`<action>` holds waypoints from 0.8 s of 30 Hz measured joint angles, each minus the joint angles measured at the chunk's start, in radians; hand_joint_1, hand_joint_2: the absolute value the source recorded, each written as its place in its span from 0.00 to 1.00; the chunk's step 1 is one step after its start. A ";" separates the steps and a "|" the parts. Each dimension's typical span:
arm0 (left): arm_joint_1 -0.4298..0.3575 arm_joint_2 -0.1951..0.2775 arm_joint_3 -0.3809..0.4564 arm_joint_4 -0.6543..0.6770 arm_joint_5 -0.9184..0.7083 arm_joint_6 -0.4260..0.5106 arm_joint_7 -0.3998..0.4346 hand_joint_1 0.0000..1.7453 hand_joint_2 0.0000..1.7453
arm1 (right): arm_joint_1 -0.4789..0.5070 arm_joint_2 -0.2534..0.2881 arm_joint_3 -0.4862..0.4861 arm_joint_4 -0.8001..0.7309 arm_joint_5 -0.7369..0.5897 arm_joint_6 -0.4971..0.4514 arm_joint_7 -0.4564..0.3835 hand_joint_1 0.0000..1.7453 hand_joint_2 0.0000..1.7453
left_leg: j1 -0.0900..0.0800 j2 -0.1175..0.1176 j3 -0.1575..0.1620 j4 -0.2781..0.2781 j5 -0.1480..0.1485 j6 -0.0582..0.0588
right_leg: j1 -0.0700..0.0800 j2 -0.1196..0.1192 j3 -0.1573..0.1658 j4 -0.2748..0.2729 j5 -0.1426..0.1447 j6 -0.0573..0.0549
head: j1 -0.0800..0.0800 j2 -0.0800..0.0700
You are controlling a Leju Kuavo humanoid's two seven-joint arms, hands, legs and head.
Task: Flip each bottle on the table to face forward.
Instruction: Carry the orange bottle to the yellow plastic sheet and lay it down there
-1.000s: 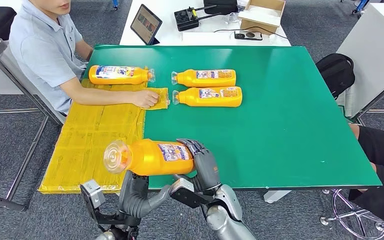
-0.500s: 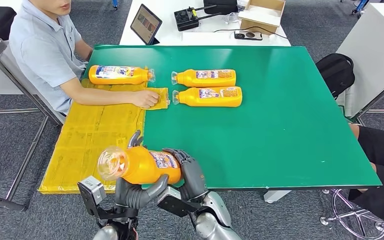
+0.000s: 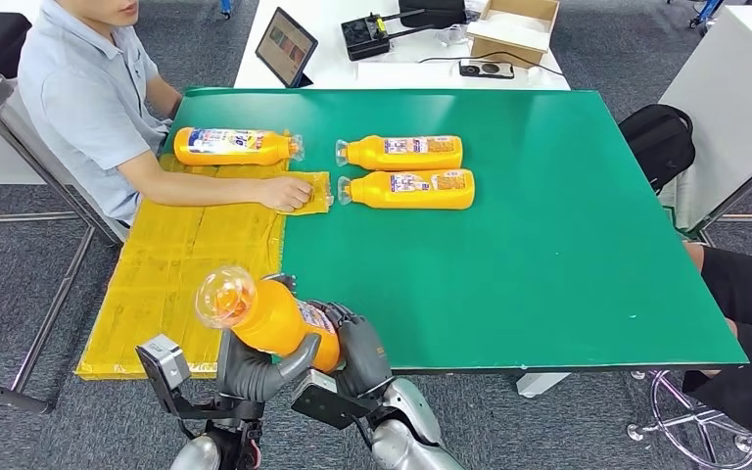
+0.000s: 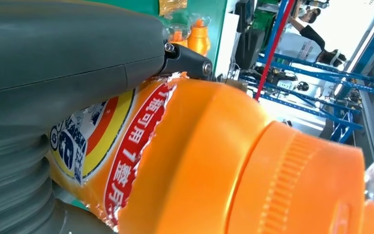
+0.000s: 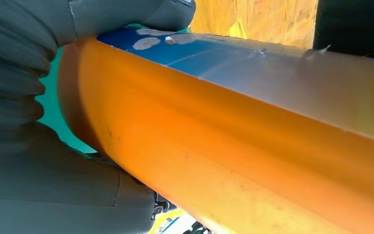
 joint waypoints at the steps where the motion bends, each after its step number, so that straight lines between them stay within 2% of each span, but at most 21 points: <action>1: -0.001 0.000 0.001 0.001 0.011 -0.008 0.005 1.00 1.00 | -0.001 0.000 0.001 0.002 -0.002 -0.001 -0.004 0.00 0.25 | 0.000 0.000 0.000 0.000 0.000 0.000 | 0.000 0.000 0.000 0.000 0.000 0.000 | 0.000 0.000; 2: -0.001 0.002 0.003 0.002 0.029 -0.022 0.014 1.00 1.00 | -0.001 0.000 0.002 0.004 -0.005 -0.003 -0.013 0.00 0.00 | 0.000 0.000 0.000 0.000 0.000 0.000 | 0.000 0.000 0.000 0.000 0.000 0.000 | 0.000 0.000; 8: -0.004 0.016 0.012 0.023 0.150 -0.126 0.052 1.00 1.00 | -0.003 0.000 0.008 0.007 -0.044 -0.038 -0.095 0.00 0.00 | 0.000 0.000 0.000 0.000 0.000 0.000 | 0.000 0.000 -0.001 0.000 0.000 0.000 | 0.000 0.000; 12: -0.015 0.023 0.015 0.030 0.099 -0.111 0.058 1.00 1.00 | 0.009 -0.005 0.012 -0.011 -0.067 -0.062 -0.141 0.00 0.00 | 0.000 0.000 0.000 0.000 0.000 0.000 | 0.000 0.000 0.000 0.000 0.000 0.000 | 0.000 0.000; 16: -0.015 0.028 0.034 0.026 -0.051 0.005 0.065 1.00 1.00 | 0.052 -0.021 0.026 -0.101 -0.044 -0.091 -0.163 0.00 0.00 | 0.000 0.000 0.000 0.000 0.000 0.000 | 0.000 0.000 -0.001 0.000 0.000 0.000 | 0.000 0.000; 22: -0.042 0.037 0.128 0.025 -0.411 0.322 0.063 1.00 1.00 | 0.144 -0.073 0.023 -0.270 0.014 -0.173 -0.179 0.00 0.00 | 0.000 0.001 -0.001 0.000 0.000 0.000 | 0.000 0.000 -0.003 0.000 0.000 0.000 | 0.000 0.000; 24: -0.059 0.042 0.164 0.025 -0.508 0.383 0.056 1.00 1.00 | 0.177 -0.095 0.013 -0.327 0.028 -0.190 -0.185 0.00 0.00 | 0.000 0.000 -0.001 0.000 0.000 0.000 | 0.000 -0.001 -0.003 0.000 0.000 0.000 | 0.000 0.000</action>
